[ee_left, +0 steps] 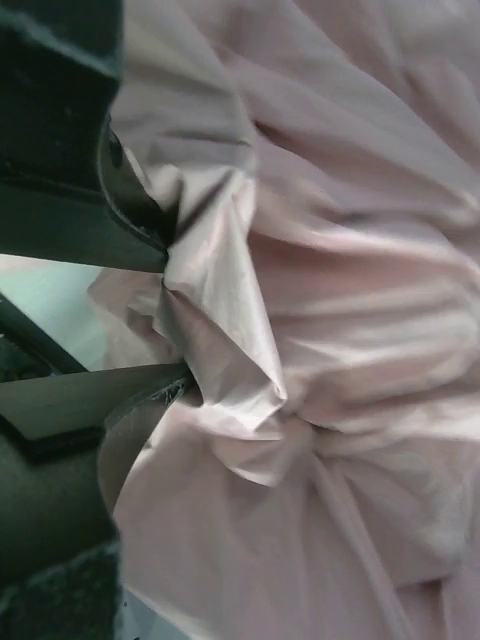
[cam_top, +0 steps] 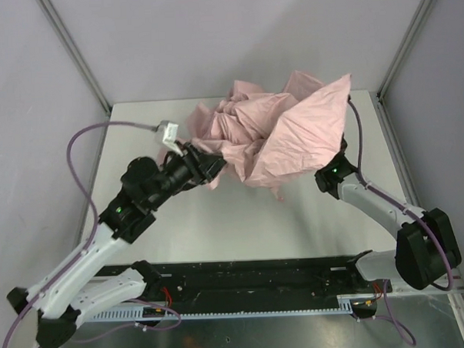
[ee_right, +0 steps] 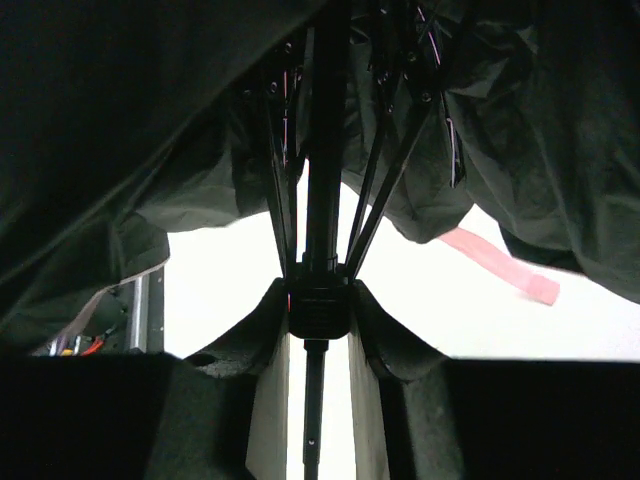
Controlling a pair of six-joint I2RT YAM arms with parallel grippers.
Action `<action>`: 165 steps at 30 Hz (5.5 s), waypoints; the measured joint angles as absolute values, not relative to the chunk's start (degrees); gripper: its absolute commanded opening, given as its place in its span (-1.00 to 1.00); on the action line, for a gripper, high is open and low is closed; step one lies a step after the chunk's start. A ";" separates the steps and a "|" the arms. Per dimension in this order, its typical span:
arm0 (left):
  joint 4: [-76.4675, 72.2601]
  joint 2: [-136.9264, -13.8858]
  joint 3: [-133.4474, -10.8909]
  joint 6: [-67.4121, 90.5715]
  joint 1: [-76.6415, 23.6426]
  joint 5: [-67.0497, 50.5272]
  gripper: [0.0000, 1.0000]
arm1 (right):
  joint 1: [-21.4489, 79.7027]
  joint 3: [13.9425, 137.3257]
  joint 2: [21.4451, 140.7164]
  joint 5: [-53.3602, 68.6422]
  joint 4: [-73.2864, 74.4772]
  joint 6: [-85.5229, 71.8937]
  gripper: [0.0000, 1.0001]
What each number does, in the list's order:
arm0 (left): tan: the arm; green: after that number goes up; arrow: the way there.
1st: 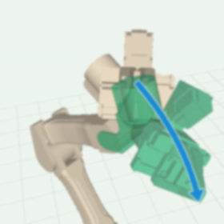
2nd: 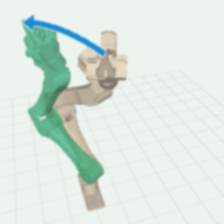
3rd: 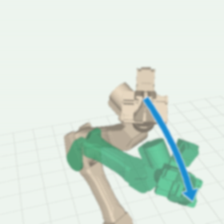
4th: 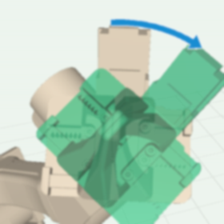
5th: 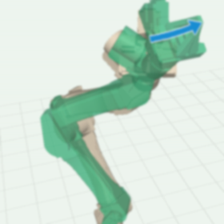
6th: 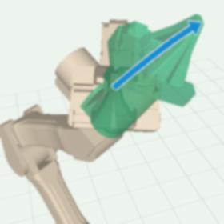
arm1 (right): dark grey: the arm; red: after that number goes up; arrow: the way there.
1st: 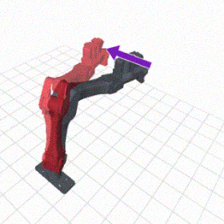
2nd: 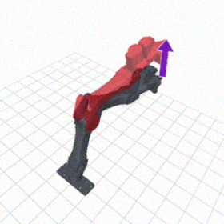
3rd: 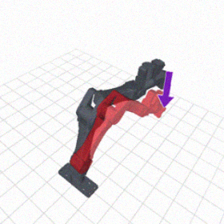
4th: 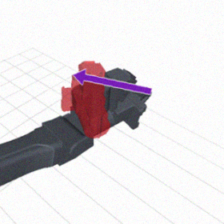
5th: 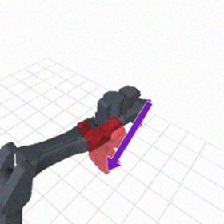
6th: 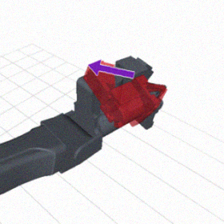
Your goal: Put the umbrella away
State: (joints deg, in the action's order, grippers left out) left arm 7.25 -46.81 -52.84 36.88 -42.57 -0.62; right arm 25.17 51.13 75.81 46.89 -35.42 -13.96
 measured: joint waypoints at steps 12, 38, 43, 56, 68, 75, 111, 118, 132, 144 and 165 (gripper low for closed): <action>-5.93 -59.05 -57.14 31.92 -40.58 -17.47 0.69 | 30.72 48.95 74.50 33.76 -29.23 -13.21 -1.00; -3.20 -61.84 -53.78 42.96 -36.99 -28.71 -0.75 | 34.35 48.34 70.41 9.58 -18.83 -17.32 -1.00; -2.33 -60.93 -53.76 40.34 -36.10 -31.53 -0.99 | 32.40 48.31 70.24 12.21 -17.28 -14.52 -1.00; 1.76 -40.03 -45.60 34.57 -26.20 -46.00 0.92 | 24.18 46.19 67.46 34.87 -17.08 -8.78 -1.00; 12.86 -36.16 -46.17 37.56 -23.77 -23.33 0.99 | 25.41 46.06 66.89 36.91 -18.31 -8.93 -1.00; 14.04 -45.17 -50.24 37.08 -23.59 -20.01 0.58 | 29.02 46.02 66.89 37.10 -18.15 -7.62 -1.00; 3.95 -39.81 -48.93 38.59 -15.77 -34.96 -0.18 | 31.90 45.98 66.89 38.65 -17.74 -5.48 -1.00; 8.82 -37.58 -48.93 35.44 -15.49 -36.58 0.15 | 31.62 45.98 66.83 39.75 -17.50 -5.50 -1.00; 13.04 -35.42 -45.84 32.93 -15.44 -36.73 0.43 | 31.75 45.98 66.78 40.69 -17.43 -5.54 -1.00; 10.55 -42.28 -46.98 32.97 -19.03 -35.73 0.44 | 33.21 45.98 66.57 41.01 -17.41 -5.52 -1.00; -8.56 -56.12 -51.94 39.27 -24.03 -37.04 0.99 | 35.46 45.98 67.07 39.99 -17.28 -6.00 -1.00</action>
